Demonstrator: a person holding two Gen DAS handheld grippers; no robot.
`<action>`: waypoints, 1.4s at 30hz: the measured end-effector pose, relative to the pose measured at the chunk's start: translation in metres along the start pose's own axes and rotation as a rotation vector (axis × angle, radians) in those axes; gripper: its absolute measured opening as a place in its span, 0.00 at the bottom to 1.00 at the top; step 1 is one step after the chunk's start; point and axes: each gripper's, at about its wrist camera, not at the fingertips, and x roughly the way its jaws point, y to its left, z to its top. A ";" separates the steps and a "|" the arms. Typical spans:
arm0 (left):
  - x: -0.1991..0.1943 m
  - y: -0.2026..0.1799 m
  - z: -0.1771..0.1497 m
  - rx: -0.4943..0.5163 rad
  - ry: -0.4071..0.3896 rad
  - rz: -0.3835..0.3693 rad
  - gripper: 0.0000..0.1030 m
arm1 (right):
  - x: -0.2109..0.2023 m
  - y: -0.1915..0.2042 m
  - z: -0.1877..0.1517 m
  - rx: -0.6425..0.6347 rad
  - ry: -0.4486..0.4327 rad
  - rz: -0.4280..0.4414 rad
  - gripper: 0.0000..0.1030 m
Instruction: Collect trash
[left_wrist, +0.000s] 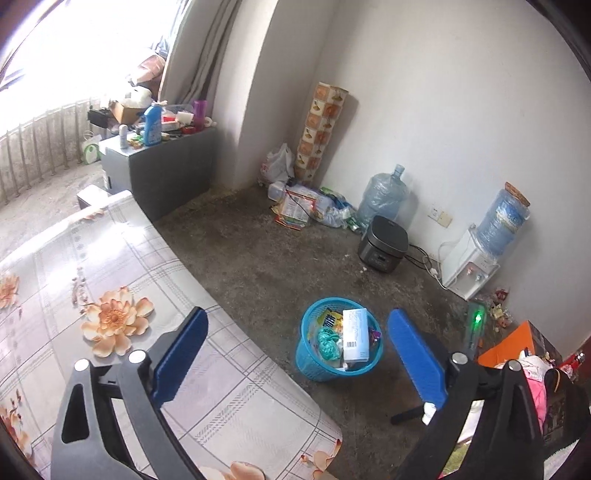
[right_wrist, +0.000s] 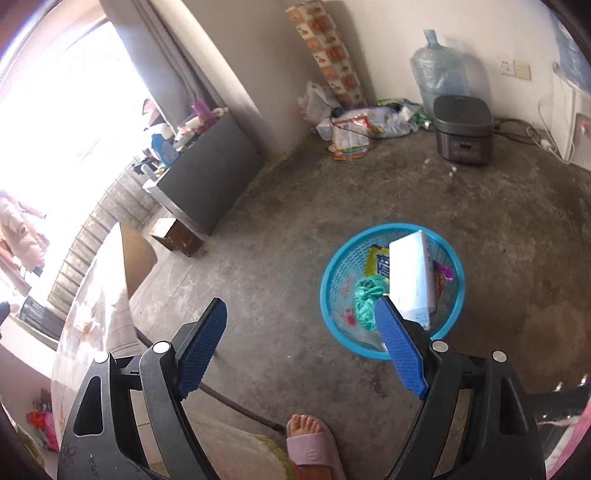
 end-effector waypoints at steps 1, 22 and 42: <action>-0.006 0.000 -0.002 -0.005 -0.013 0.032 0.95 | -0.007 0.008 -0.001 -0.017 -0.009 0.009 0.76; -0.068 0.028 -0.113 -0.121 0.048 0.466 0.95 | -0.072 0.134 -0.065 -0.385 -0.002 0.077 0.82; -0.098 0.045 -0.147 -0.248 0.042 0.539 0.95 | -0.094 0.186 -0.123 -0.636 0.038 -0.004 0.90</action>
